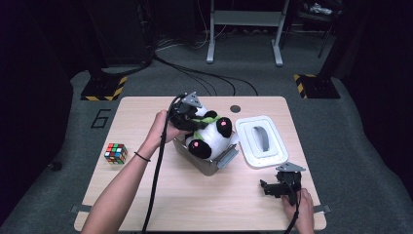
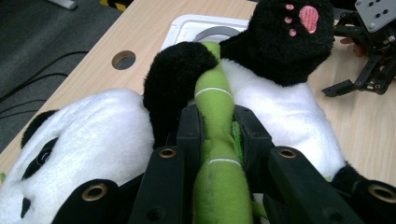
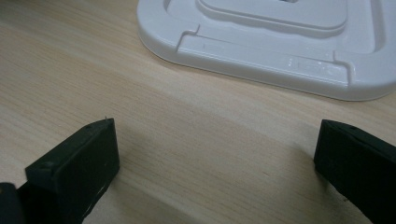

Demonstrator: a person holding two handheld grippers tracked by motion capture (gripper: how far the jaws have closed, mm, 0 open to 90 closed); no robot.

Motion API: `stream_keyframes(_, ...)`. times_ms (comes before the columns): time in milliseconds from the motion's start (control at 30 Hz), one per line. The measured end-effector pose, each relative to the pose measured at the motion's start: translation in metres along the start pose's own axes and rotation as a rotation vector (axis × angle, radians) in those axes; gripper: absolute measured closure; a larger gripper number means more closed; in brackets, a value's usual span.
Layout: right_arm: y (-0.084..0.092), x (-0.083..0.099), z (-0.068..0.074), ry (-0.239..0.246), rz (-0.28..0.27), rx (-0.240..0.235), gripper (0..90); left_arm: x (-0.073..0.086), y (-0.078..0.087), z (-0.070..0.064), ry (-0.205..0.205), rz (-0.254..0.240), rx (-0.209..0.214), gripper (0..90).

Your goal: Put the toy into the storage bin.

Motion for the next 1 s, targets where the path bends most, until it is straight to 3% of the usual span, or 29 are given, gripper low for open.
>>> stream_keyframes(767, 0.000, 0.000, 0.000, 0.000, 0.000, 0.000, 0.0, 0.007, -0.028, -0.002, 0.036, 0.031, 0.037, 70.2)
stream_keyframes(833, 0.000, 0.000, 0.000, 0.000, 0.000, 0.000, 0.0, 0.007, -0.028, -0.002, 0.039, 0.026, 0.029, 63.9)
stream_keyframes(1000, 0.000, 0.000, 0.000, -0.001, -0.001, 0.001, 0.0, 0.007, -0.018, 0.002, 0.070, -0.022, -0.025, 37.6)
Point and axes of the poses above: each handheld gripper's, and its own axes: y roughly backward along the jaws, x roughly out of its underside, z roughly to its left, the point moved 3 cm from there along -y, roughly forward along the jaws, and after that the axes turned 4 degrees about -z, right-handed, at the moved point
